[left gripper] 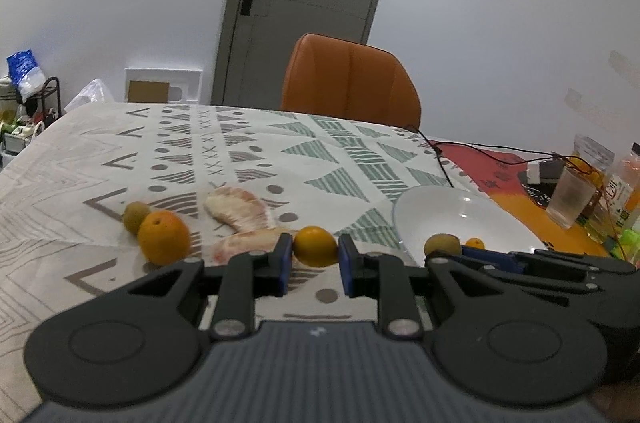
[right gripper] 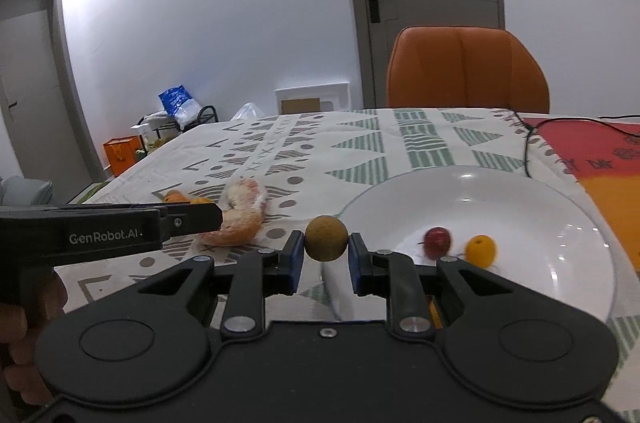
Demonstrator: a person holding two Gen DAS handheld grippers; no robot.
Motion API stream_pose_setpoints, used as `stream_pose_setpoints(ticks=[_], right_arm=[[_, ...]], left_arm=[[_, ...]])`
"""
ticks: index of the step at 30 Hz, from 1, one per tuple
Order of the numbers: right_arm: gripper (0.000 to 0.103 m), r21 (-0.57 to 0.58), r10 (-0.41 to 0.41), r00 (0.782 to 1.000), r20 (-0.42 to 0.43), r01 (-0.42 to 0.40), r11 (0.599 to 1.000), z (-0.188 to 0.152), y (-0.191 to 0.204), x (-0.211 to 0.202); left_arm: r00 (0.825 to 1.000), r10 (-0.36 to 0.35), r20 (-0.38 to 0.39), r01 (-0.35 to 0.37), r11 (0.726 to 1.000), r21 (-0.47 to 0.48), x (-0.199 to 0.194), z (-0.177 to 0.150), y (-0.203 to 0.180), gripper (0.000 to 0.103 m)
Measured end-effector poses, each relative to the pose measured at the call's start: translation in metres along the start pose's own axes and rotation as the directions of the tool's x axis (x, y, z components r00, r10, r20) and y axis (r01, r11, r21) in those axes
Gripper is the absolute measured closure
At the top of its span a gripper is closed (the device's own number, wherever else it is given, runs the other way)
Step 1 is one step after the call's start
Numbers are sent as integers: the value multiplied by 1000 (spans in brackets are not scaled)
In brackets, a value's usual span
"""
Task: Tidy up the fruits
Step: 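Carry the mandarin over the white plate with left while right carries the green fruit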
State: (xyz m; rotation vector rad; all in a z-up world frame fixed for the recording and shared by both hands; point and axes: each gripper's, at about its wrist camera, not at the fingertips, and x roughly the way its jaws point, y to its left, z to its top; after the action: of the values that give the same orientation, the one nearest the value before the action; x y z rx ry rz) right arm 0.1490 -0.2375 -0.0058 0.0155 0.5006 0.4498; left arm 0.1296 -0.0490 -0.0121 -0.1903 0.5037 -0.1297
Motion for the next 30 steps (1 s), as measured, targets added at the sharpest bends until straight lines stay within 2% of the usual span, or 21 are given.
stream_pose_setpoints(ticks=[30], right_arm=[[81,99,-126,992,19,123,987,-14,-67,-32]], left_arm=[[996,-87,-22,89,992,84,26,1,-63,80]])
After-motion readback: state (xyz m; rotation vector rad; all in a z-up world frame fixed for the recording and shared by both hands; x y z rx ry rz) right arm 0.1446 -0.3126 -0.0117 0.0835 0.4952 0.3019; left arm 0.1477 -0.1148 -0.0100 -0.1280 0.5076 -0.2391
